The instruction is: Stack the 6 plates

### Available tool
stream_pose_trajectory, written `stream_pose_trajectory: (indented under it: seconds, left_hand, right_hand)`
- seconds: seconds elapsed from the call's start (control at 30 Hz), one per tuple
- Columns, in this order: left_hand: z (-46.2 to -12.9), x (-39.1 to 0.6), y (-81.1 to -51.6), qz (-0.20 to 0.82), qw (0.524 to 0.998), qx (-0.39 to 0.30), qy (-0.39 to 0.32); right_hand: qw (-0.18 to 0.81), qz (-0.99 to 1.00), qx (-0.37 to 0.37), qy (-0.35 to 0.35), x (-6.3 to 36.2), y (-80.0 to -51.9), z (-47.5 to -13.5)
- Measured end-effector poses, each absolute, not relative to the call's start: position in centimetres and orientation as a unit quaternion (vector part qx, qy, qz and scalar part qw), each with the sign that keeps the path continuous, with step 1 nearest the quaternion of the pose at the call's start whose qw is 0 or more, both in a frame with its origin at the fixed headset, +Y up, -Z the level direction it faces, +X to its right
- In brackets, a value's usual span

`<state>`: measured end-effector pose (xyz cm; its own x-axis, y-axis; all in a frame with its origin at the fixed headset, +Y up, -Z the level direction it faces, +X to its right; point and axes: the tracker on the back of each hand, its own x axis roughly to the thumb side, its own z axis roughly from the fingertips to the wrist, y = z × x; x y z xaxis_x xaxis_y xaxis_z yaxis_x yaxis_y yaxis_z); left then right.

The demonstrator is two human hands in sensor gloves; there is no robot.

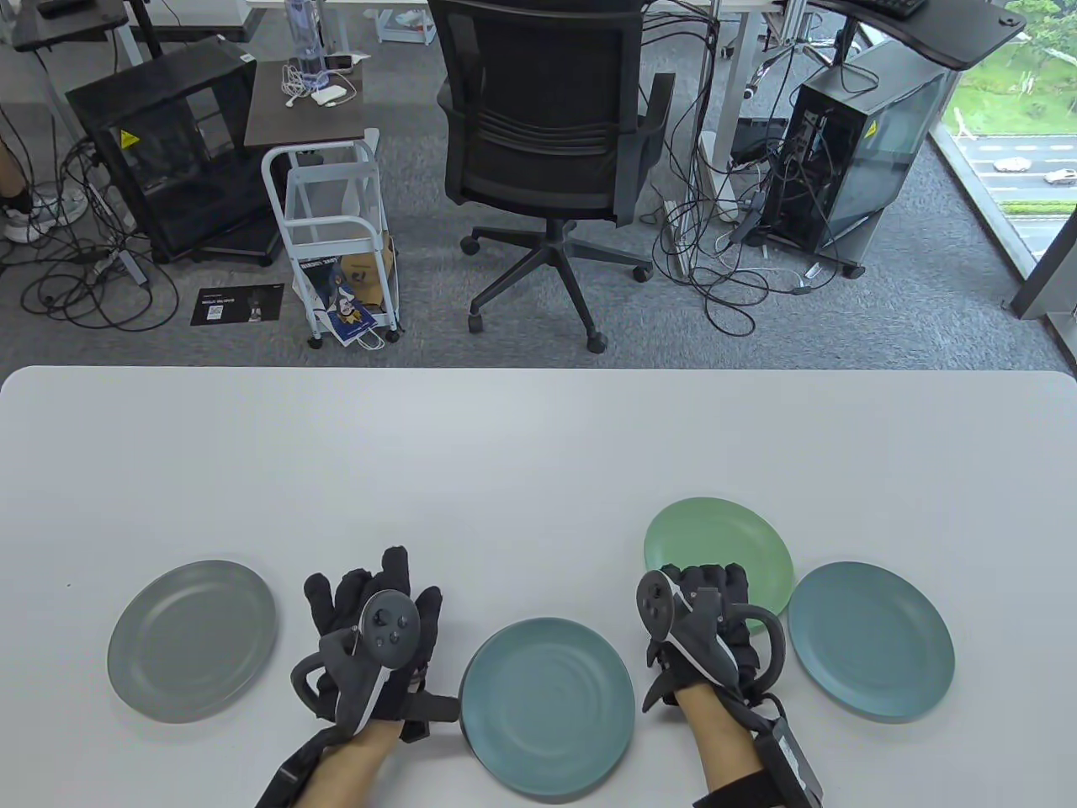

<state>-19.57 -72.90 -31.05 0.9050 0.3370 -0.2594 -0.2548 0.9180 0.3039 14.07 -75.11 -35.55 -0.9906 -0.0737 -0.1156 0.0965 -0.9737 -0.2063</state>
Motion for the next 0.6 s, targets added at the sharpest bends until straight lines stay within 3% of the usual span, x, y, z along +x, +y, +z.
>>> stream_pose_trajectory:
  seconds: [0.3, 0.6]
  left_hand:
    - [-31.2, -20.2, -72.8, 0.182, 0.964, 0.122, 0.151]
    - [-31.3, -20.6, -72.8, 0.199, 0.962, 0.113, 0.152]
  right_hand:
    - [0.048, -0.983, 0.066, 0.166, 14.0, -74.6, -35.0]
    - [0.016, -0.973, 0.022, 0.230, 13.0, -73.7, -34.1]
